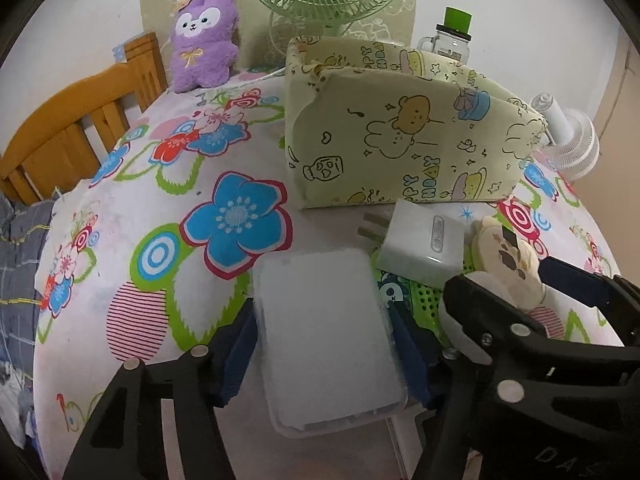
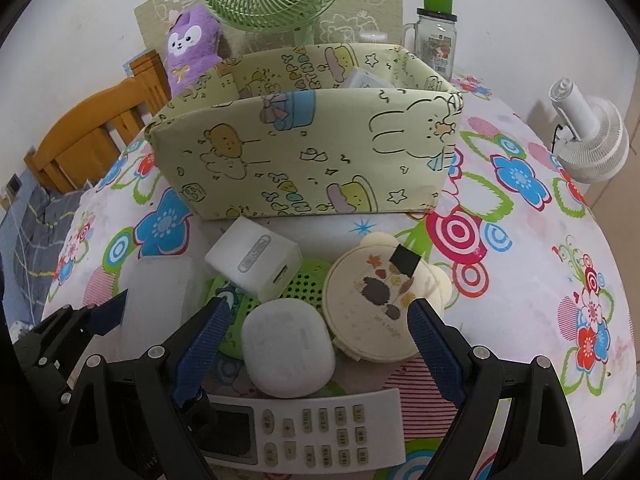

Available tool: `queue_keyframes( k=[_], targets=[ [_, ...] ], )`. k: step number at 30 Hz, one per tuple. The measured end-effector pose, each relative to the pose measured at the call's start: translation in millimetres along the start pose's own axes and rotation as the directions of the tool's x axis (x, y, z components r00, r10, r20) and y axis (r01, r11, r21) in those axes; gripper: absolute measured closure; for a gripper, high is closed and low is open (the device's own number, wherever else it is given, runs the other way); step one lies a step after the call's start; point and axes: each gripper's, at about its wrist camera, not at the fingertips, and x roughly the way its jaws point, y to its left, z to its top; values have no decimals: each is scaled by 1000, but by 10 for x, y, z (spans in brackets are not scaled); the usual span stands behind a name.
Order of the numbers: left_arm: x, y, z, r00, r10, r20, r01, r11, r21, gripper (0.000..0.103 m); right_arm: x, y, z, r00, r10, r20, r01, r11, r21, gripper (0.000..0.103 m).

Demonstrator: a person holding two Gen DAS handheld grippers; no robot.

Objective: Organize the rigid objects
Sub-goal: 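Grasp the white rectangular plastic case with the left gripper while the right gripper approaches the white round container, then close the right gripper on the white round container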

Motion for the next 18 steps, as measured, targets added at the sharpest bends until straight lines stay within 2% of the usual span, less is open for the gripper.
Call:
queue_keyframes(
  k=[10, 16, 18],
  targets=[
    [-64, 74, -72, 1000, 12, -17, -12, 1000, 8, 39, 17, 93, -30, 999, -51, 4, 51, 998, -35, 12],
    [-101, 132, -129, 1000, 16, -22, -16, 1000, 1, 39, 41, 143, -69, 999, -29, -14, 28, 999, -35, 23],
    [-107, 135, -142, 1000, 16, -22, -16, 1000, 4, 40, 49, 155, -82, 999, -45, -16, 44, 999, -25, 27]
  ],
)
